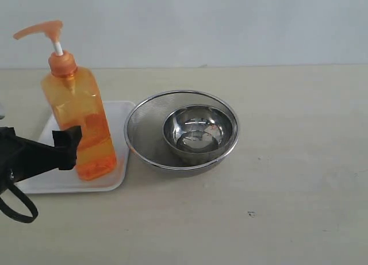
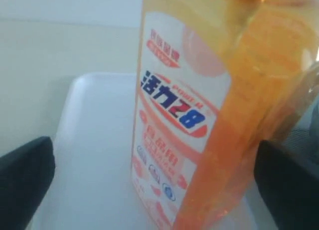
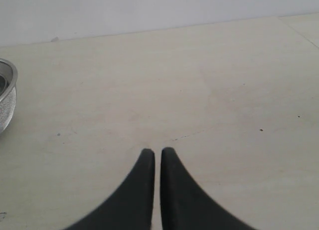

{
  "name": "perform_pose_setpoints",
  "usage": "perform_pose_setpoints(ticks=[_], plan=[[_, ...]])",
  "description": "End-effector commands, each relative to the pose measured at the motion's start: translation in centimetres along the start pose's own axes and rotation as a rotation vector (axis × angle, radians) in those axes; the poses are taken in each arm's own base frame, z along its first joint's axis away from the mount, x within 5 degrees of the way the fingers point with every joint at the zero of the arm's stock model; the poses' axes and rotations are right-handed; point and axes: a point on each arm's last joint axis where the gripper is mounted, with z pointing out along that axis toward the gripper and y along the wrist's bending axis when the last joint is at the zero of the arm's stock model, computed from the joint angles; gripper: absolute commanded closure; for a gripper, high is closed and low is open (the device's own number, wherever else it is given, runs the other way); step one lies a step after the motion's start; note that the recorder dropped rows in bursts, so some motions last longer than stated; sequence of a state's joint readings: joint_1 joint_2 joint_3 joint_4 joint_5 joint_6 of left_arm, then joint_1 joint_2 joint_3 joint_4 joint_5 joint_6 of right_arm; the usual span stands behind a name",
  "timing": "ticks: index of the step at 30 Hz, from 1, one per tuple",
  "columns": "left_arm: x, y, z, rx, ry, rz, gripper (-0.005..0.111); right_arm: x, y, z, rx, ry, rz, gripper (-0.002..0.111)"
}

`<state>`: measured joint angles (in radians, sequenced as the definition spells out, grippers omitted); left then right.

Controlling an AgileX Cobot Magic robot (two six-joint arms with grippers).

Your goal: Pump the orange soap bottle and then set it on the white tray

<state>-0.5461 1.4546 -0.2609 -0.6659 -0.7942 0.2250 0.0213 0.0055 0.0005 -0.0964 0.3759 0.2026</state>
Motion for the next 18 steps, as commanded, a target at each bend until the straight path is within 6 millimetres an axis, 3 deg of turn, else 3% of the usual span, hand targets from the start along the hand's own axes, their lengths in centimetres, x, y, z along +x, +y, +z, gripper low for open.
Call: perform_pose_setpoints(ticks=[1,8,18], plan=[[-0.1,0.7,-0.2,-0.071,0.014,-0.027,-0.003,-0.1,0.0,0.0,0.003,-0.014,-0.006,0.108],[-0.8,1.4,-1.1,-0.126,0.018,-0.017,-0.003,-0.1,0.0,0.0,0.003,-0.014,-0.006,0.108],[-1.6,0.5,-2.7,0.017,0.062,-0.076,-0.003,-0.1,0.0,0.0,0.003,-0.014,-0.006,0.108]])
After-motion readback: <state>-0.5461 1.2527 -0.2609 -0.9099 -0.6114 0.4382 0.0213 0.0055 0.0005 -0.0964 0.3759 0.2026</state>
